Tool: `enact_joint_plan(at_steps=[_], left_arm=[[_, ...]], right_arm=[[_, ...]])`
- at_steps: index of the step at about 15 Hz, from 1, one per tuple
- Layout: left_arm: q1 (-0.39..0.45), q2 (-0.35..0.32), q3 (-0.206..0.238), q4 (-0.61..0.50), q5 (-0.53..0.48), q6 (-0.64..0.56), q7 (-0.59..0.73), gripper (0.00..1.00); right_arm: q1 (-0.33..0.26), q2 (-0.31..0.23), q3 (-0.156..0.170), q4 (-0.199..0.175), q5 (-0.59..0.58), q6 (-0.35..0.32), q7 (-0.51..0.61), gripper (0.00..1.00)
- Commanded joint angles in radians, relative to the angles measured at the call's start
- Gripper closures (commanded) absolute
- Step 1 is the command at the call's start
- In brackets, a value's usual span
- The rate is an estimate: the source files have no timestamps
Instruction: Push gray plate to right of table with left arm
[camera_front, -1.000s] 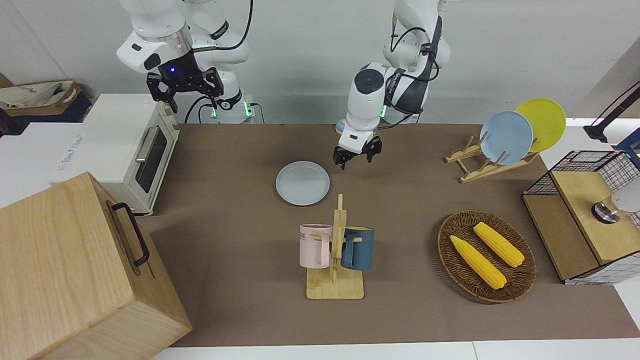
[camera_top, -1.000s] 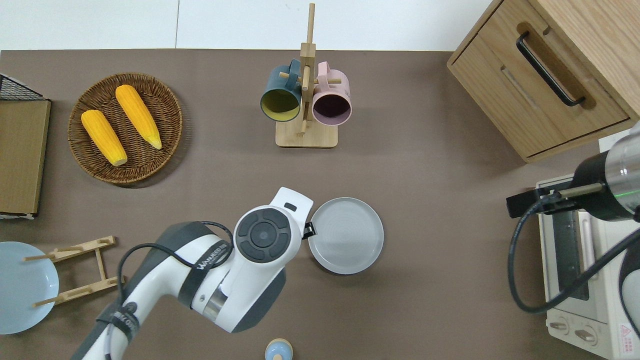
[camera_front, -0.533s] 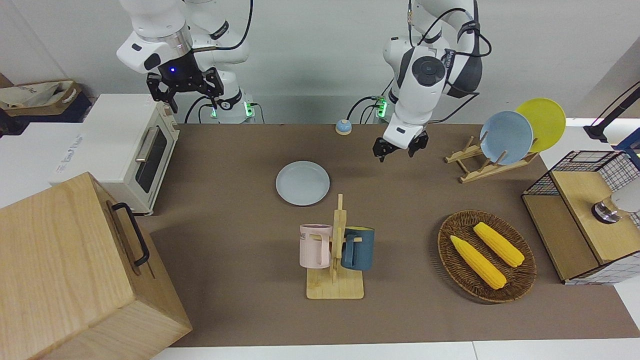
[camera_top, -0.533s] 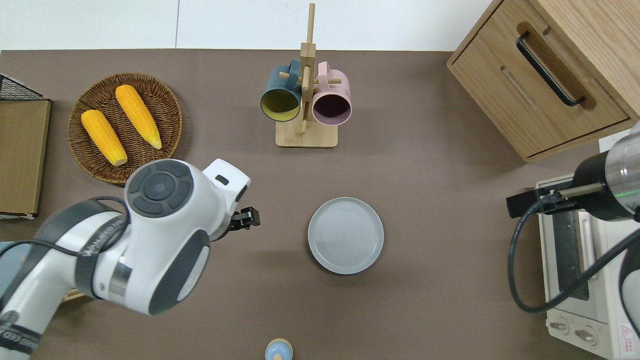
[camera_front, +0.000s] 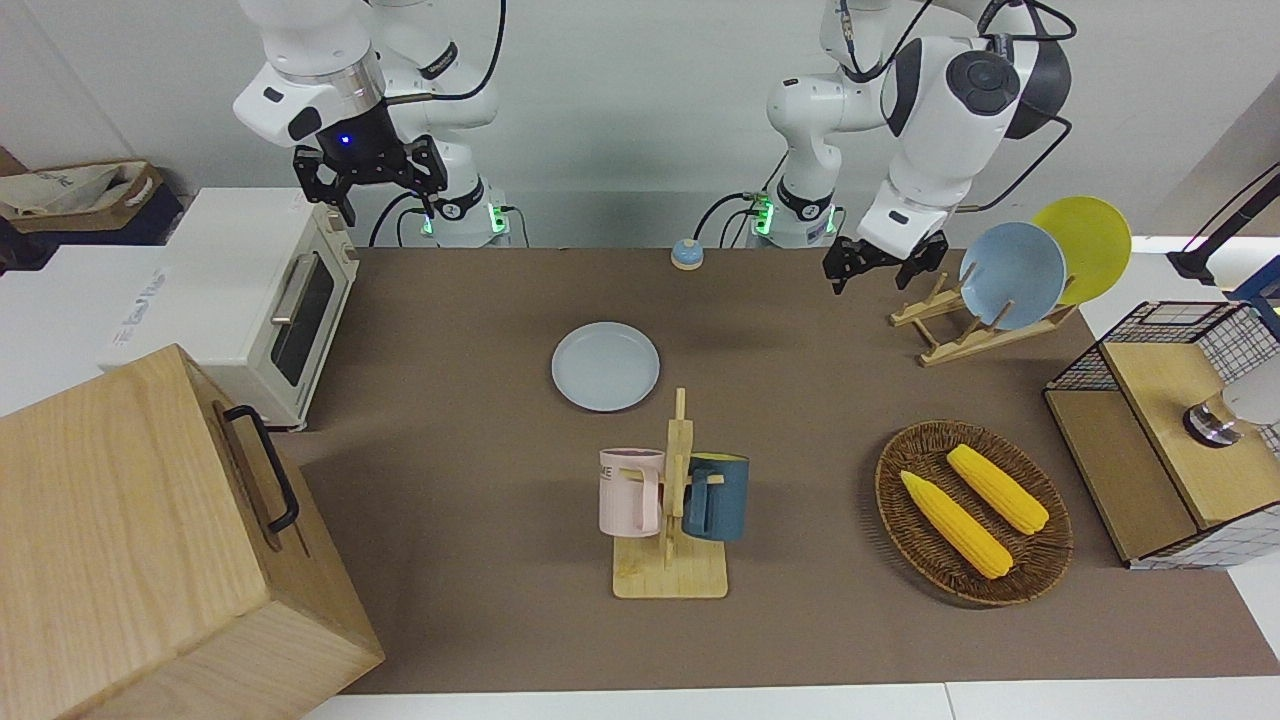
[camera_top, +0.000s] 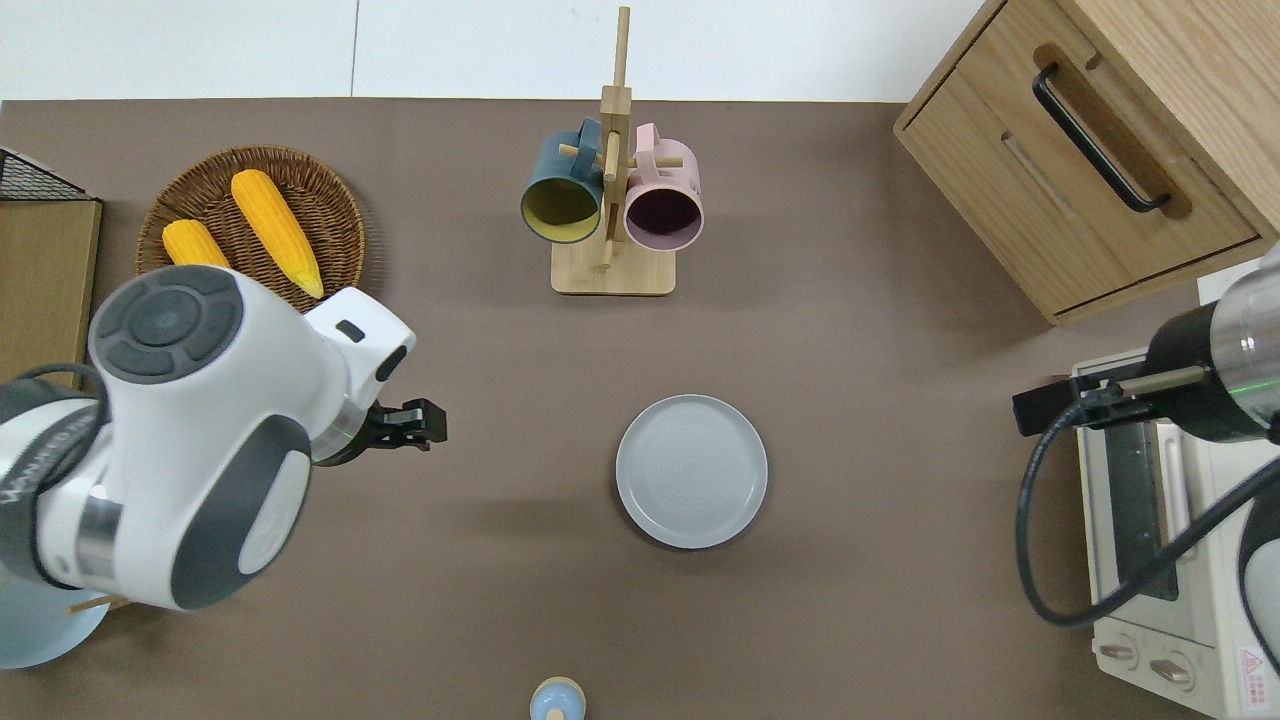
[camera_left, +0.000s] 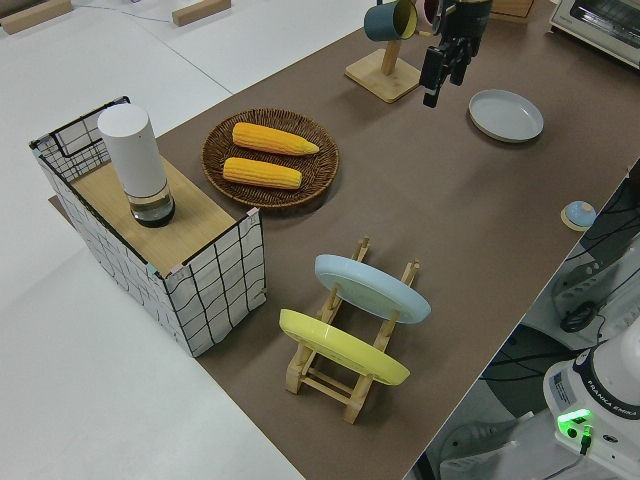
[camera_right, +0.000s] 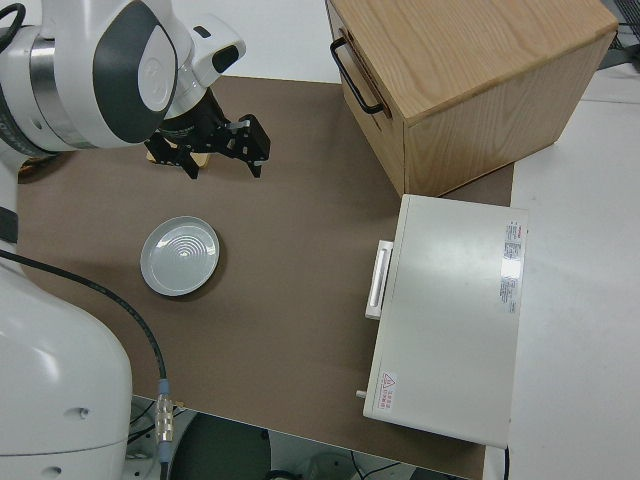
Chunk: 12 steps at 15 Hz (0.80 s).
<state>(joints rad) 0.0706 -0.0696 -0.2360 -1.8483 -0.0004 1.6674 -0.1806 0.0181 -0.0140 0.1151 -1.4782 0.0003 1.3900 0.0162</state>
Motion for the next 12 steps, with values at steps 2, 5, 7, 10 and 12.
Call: enact_joint_plan(at_steps=[2, 5, 7, 10, 12], left_arm=[[0.041, -0.004, 0.021, 0.136, -0.006, -0.090, 0.078, 0.00], [0.041, -0.004, 0.029, 0.153, -0.004, -0.095, 0.087, 0.00], [0.040, -0.002, 0.026, 0.155, -0.004, -0.094, 0.086, 0.00], [0.041, 0.004, 0.024, 0.155, -0.007, -0.092, 0.086, 0.00], [0.041, 0.004, 0.024, 0.155, -0.006, -0.092, 0.086, 0.00]], right_arm=[[-0.020, -0.003, 0.017, 0.009, 0.006, -0.016, 0.013, 0.017], [-0.020, -0.003, 0.017, 0.009, 0.004, -0.016, 0.013, 0.017], [-0.020, -0.003, 0.017, 0.009, 0.004, -0.016, 0.013, 0.017], [-0.020, -0.003, 0.017, 0.009, 0.006, -0.016, 0.013, 0.017], [-0.020, -0.003, 0.015, 0.009, 0.004, -0.016, 0.013, 0.017]])
